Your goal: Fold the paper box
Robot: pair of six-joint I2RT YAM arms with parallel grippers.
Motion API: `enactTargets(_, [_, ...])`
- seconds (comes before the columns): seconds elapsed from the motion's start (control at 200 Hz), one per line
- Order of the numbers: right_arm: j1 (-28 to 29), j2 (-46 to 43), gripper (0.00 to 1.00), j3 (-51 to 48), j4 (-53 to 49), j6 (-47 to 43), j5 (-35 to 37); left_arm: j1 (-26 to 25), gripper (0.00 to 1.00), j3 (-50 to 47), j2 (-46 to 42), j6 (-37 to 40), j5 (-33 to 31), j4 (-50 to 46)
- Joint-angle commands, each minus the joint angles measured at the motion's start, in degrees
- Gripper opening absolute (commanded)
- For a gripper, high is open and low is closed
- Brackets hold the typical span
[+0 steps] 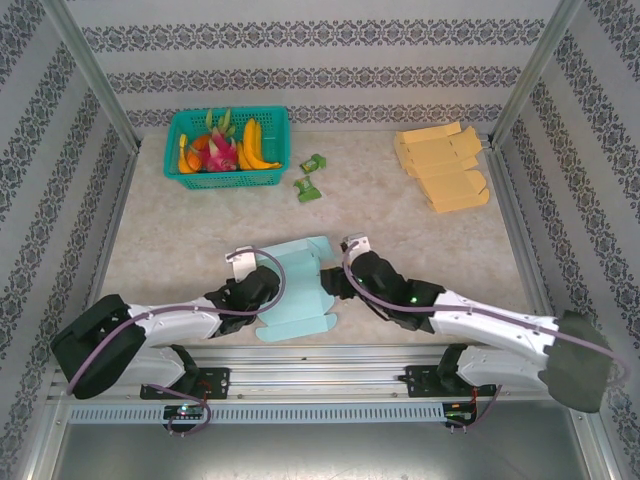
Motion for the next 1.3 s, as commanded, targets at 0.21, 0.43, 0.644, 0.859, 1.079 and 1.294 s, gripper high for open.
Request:
enactTargets(0.21, [-5.0,-5.1,0.6,-4.2,-2.6,-9.6,8.7,8.6,0.0,-4.7,-4.7,6.0,13.9,10.3])
enactTargets(0.43, [-9.8,0.5,0.59,-1.1,4.8,-17.2,-4.3,9.7,0.0,-5.1,-7.4,11.0,17.9,12.6])
enactTargets(0.644, [-9.8,4.0,0.57,1.0,8.4,-22.0,-12.4,10.3,0.0,-5.2,-10.0,12.3,18.3,11.8])
enactTargets(0.859, [-9.4,3.1,0.56,-0.3,12.0,-24.0,-17.7,10.8,0.0,-5.1,-10.3,12.5,18.3,11.5])
enactTargets(1.079, [-8.6,3.8,0.56,-0.3,12.6,-24.7,-19.2,10.9,0.0,-5.2,-10.3,12.7,19.5,11.6])
enactTargets(1.294, [-7.8,6.1,0.55,0.7,13.3,-24.7,-18.9,10.9,0.0,-5.7,-10.9,12.4,20.5,11.9])
